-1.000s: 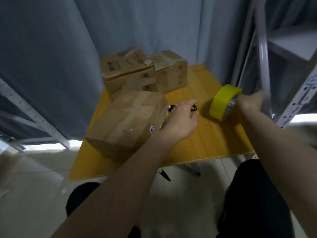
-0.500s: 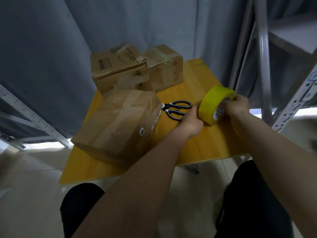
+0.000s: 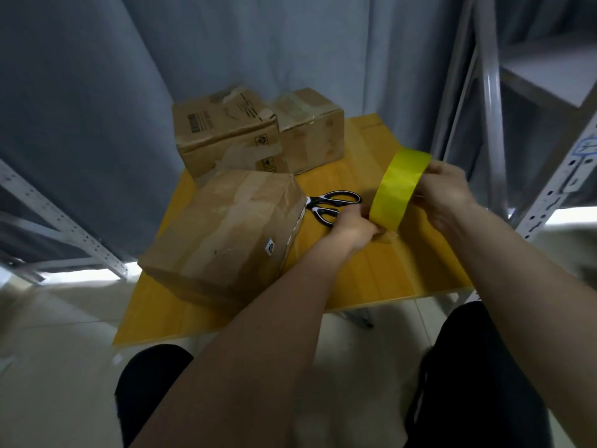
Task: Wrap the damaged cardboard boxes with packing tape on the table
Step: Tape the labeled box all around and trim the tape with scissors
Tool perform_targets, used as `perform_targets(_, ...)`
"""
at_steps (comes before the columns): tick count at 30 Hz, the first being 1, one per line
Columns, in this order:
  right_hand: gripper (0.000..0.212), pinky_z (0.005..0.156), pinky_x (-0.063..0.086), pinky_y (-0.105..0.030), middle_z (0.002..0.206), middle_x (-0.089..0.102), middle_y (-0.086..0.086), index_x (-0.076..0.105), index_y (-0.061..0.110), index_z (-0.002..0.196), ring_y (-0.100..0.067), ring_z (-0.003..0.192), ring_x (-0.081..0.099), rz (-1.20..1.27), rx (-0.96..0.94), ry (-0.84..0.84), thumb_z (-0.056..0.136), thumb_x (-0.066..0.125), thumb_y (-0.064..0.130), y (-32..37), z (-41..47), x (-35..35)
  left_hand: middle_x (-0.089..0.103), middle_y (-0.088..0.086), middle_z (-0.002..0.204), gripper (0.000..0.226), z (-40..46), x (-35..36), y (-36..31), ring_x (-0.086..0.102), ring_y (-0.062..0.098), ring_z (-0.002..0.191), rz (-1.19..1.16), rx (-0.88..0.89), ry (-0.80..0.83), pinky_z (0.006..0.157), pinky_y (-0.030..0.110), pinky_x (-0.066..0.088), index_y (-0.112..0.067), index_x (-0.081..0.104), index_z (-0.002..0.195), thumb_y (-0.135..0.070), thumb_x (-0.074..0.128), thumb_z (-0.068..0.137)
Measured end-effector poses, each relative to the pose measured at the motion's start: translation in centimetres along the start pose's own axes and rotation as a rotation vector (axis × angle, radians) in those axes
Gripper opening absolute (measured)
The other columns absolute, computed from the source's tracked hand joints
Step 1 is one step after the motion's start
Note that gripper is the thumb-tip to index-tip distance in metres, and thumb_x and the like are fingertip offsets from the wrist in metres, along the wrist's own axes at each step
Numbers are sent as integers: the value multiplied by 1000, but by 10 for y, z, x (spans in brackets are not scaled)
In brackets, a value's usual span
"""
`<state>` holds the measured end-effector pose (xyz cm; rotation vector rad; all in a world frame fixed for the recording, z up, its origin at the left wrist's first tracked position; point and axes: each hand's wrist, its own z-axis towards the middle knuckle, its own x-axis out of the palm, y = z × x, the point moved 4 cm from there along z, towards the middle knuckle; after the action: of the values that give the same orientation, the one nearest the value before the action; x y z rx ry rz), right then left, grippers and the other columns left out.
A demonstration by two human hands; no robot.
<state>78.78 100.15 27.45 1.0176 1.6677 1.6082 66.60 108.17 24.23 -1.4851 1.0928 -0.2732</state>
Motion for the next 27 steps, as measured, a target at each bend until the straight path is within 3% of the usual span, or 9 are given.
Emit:
perform_targets(4,22,54,51,-24,60,68,4,65,10,89,-10,55,64,97,-117,25,81,60,-10,40,-8,14,70,13,107,27,-7,-19,-21,62,22,88,-166,2,-117,66,26,46,-9,69,112,-2,61,87)
perform_targets(8,16,66,51,-33,71,65,-4,64,14,79,-21,66,60,298,-166,133,63,62,16,81,-23,38,68,7,70,11,-26,-51,-48,65,13,63,-580,14,-24,68,27,57,-5,65,90,6,61,88)
perform_targets(10,8,63,54,-33,62,66,0,64,15,71,-17,60,62,311,-205,135,72,63,7,90,-27,53,67,9,59,12,-40,-72,-52,66,14,51,-827,-15,2,62,29,59,-1,61,90,10,58,89)
perform_targets(11,17,59,53,-31,56,64,3,62,15,69,-13,53,61,306,-217,134,78,61,1,91,-27,60,67,10,59,11,-46,-83,-52,66,15,49,-894,-35,-12,60,30,59,1,60,93,11,58,89)
perform_targets(13,17,57,55,-31,58,67,1,63,9,76,-12,52,64,253,-230,123,82,59,-6,91,-31,77,67,11,60,9,-60,-105,-47,66,17,51,-954,-87,-34,60,31,59,3,59,88,12,56,90)
perform_targets(15,15,73,59,-45,85,73,-14,67,0,93,-27,77,71,199,-245,142,80,63,-6,88,-38,95,66,12,63,15,-71,-129,-37,66,19,60,-962,-134,-63,68,35,59,2,58,77,12,57,89)
perform_targets(17,17,85,57,-48,99,71,-14,69,7,94,-28,91,70,172,-266,154,81,66,-4,87,-44,112,68,11,63,16,-78,-159,-30,66,19,64,-920,-133,-113,72,34,59,0,60,77,11,59,88)
perform_targets(22,18,85,57,-46,97,70,-1,67,19,95,-19,93,68,121,-291,170,85,65,5,93,-52,160,66,-1,54,9,-81,-229,-27,63,6,49,-636,-79,-248,63,24,58,-11,65,84,-3,65,88)
perform_targets(27,21,70,59,-51,100,69,-9,63,22,100,-26,87,68,-27,-294,205,80,62,15,97,-56,197,69,4,67,19,-73,-267,-20,65,20,86,-611,-127,-240,90,40,53,-10,62,81,-15,54,98)
